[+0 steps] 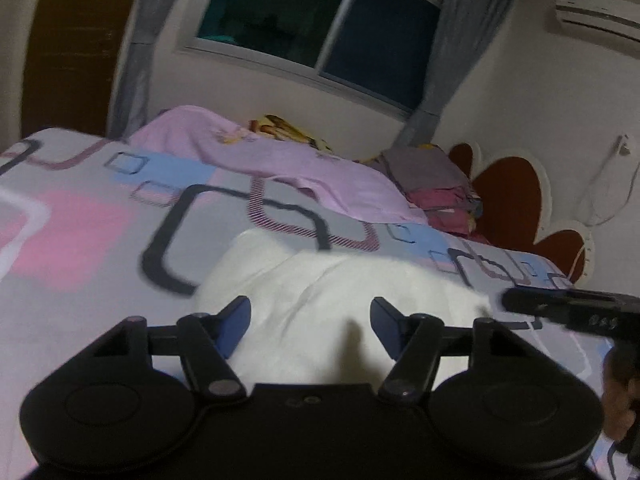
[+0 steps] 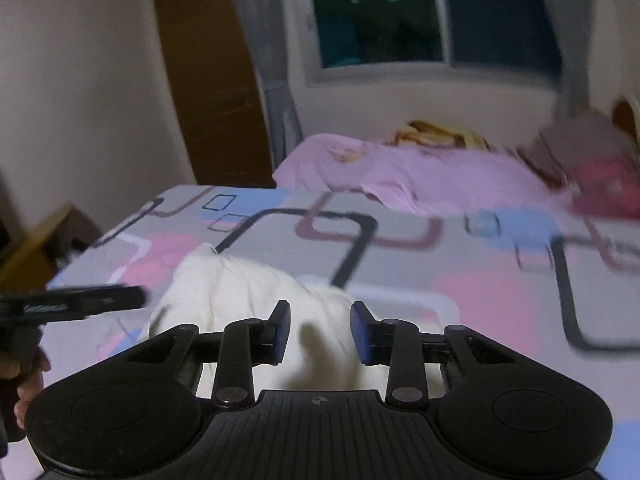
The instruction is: Fold large clothes
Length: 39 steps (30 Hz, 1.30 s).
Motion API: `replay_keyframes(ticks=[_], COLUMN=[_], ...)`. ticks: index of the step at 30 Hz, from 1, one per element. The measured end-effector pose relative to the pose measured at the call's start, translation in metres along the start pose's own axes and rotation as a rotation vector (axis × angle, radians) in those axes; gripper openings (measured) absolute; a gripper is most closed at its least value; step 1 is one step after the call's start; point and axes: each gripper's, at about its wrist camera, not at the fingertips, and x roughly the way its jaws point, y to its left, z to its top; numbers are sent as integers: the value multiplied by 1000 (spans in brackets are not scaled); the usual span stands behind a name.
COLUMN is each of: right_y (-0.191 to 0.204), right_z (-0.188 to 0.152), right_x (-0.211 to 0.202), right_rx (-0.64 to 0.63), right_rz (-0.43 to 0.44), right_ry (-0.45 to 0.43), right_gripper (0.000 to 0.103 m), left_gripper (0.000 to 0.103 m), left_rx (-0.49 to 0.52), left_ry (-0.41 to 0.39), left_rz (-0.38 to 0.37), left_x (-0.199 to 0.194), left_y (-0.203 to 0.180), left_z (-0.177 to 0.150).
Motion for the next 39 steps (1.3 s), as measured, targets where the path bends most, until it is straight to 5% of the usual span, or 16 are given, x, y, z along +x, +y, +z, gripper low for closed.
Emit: replay_keyframes(ticks=[8, 20, 24, 29, 34, 39], right_y=[-13, -59, -63, -53, -28, -18], right_z=[-25, -70, -58, -49, -74, -106], right_x=[76, 109, 90, 12, -34, -40], right_rx=[-22, 122, 142, 130, 32, 35], right_rz=[-122, -104, -75, -20, 11, 9], right_ry=[180, 186, 217, 114, 109, 133], right_gripper=[34, 34, 35, 38, 38, 38], left_gripper=[64, 67, 67, 78, 79, 78], left_rx=[113, 218, 256, 177, 221, 278], left_ry=[154, 225, 228, 152, 112, 154], left_rz=[-29, 14, 23, -4, 9, 78], left_x=[80, 123, 113, 44, -9, -18], left_y=[-16, -24, -30, -41, -77, -97], left_z=[1, -21, -18, -17, -51, -86])
